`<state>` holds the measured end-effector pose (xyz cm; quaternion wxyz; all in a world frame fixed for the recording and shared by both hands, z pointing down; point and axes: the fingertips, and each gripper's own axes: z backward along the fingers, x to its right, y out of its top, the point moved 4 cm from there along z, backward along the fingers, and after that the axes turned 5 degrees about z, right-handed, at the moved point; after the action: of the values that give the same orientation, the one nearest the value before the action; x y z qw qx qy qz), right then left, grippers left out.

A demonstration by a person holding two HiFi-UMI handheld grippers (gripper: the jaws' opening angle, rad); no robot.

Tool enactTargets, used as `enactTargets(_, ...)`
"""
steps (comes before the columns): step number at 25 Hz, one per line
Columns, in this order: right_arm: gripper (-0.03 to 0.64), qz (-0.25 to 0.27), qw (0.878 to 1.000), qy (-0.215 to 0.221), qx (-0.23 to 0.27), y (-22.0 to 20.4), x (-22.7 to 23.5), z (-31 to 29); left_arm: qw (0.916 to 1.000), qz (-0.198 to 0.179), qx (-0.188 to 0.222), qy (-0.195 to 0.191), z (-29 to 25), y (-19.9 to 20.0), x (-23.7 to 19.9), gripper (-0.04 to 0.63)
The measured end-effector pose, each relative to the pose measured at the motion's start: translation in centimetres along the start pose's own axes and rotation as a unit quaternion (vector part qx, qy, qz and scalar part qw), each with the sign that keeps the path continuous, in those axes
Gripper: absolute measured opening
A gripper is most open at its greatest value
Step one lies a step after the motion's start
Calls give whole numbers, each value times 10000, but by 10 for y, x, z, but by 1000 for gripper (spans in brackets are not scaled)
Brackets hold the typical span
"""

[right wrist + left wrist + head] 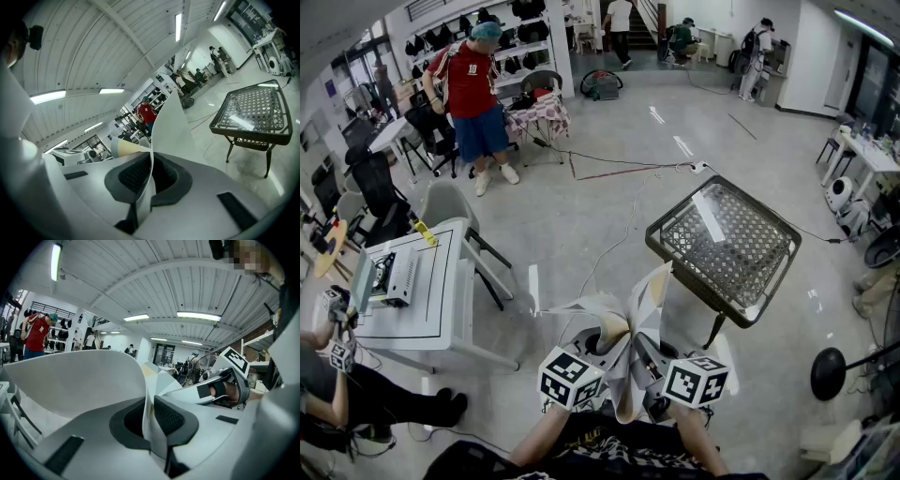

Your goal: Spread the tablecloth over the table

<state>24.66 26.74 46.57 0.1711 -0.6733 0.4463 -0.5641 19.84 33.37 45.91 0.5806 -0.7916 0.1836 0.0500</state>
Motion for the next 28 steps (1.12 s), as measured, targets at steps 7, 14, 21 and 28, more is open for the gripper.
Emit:
enactTargets(7,19,-29,9997,-133,178,17,3,-12,10000,65,26,-71,-5,12,-15,35)
enactTargets(14,20,-44,9999,-110,98,14,-2,-36,9999,144,36,-36,1,11,-40,35)
enactTargets(21,20,-98,9997,-150,143,18,-13,-60,9997,190,105,-110,9,17,-68,35)
enactTargets(28,18,-23,9993,-319,211,18,-22,-83,9996,-63,76,-254,14,18,-93,35)
